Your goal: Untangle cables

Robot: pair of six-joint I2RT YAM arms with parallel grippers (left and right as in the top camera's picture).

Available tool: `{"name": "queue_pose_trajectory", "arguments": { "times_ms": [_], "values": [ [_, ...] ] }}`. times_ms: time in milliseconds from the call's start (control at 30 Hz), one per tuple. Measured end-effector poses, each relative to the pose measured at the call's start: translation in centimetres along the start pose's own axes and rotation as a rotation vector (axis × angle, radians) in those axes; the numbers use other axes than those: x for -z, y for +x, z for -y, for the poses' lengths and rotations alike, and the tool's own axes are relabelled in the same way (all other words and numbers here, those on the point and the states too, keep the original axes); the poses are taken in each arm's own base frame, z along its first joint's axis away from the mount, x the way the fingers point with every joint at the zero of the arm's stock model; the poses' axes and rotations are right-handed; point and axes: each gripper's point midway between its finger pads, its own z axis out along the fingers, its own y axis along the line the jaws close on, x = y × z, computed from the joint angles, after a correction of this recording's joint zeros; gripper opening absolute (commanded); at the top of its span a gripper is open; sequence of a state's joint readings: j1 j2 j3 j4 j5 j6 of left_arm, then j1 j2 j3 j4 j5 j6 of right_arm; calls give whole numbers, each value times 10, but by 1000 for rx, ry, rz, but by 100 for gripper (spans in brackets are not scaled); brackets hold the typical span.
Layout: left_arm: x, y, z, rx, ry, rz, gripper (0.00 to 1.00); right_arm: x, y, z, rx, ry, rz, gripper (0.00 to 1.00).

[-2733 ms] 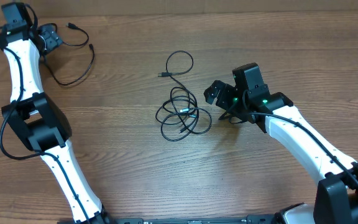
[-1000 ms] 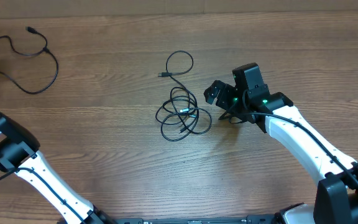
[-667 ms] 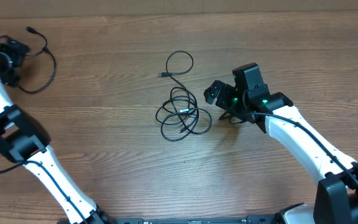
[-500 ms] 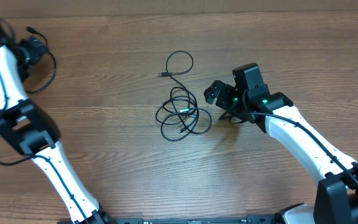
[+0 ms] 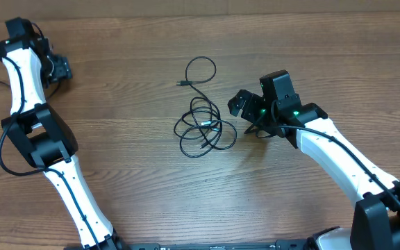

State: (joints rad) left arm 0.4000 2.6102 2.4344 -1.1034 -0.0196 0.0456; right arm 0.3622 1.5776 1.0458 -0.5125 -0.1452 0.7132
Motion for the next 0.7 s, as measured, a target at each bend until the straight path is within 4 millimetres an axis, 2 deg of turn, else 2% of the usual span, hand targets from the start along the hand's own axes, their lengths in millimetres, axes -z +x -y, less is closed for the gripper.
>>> {"name": "queue_pose_trajectory", "arguments": {
  "times_ms": [100,167,267,567,700],
  "values": [
    [-7,8,0,-26,5,-25,52,0,0,0,1,0,0,100],
    [-8,7,2,-46,17,-19,35,0,0,0,0,0,0,100],
    [-8,0,4,-59,29,10,4,0,0,0,1,-1,0,100],
    [-3,-40,20,42,130,173,4,0,0,0,0,0,0,100],
    [9,-73,38,112,262,302,4,0,0,0,0,0,0,100]
  ]
}}
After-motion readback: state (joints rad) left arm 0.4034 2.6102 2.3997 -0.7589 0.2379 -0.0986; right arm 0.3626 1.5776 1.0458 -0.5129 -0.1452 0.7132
